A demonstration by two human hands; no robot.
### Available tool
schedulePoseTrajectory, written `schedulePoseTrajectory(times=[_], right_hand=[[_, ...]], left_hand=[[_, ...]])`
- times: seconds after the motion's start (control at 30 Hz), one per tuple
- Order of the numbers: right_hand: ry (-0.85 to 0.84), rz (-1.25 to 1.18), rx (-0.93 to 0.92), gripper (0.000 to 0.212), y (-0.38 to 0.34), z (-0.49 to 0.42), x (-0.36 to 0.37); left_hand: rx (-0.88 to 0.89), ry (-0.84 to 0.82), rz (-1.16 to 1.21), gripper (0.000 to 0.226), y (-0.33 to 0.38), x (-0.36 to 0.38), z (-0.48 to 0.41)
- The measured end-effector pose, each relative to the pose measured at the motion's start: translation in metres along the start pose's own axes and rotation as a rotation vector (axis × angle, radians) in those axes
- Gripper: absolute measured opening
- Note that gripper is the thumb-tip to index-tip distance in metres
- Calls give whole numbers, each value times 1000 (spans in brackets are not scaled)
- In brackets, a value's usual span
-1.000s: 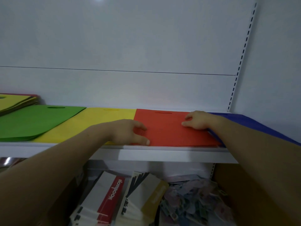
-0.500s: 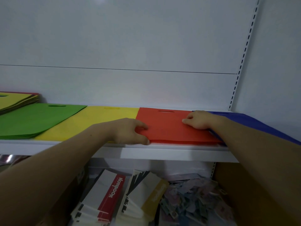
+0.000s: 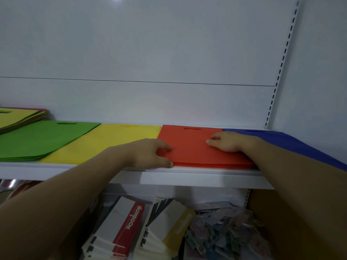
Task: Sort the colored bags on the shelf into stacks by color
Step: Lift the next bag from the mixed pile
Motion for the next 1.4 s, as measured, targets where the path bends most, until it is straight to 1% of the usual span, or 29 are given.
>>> schedulePoseTrajectory(times=[0.2, 0.57, 0.63, 0.77, 0.93, 1.07, 1.23, 1.4], right_hand=[[13, 19, -25, 64, -1, 0, 0], [-37, 23, -34, 68, 1, -7, -1], [-24, 28, -37, 70, -2, -9, -5], [46, 45, -72, 67, -21, -17, -21], [106, 11, -137, 72, -65, -18, -32], [141, -12, -206, 68, -117, -15, -38], [158, -45, -263, 69, -202, -19, -39], [166, -81, -324, 69, -313, -20, -28]], left_hand=[[-13, 4, -10, 69, -3, 3, -2], [-31, -12, -17, 69, -4, 3, -3], [-40, -7, 10, 69, -3, 0, -3], [-71, 70, 42, 66, -7, -14, -1], [-95, 136, 3, 66, -23, -34, 9], [-104, 187, 14, 65, -48, -49, 30], [-144, 214, 23, 65, -96, -76, 76], [-212, 281, -29, 64, -166, -116, 144]])
Point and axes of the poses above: each hand's wrist, its own z-axis away from the middle knuckle, its own x-axis out of the palm, y = z × x, the point moved 7 cm from there along -z, towards the middle knuckle, and after that the axes turned 1 degree about z, right-handed, at the moved point
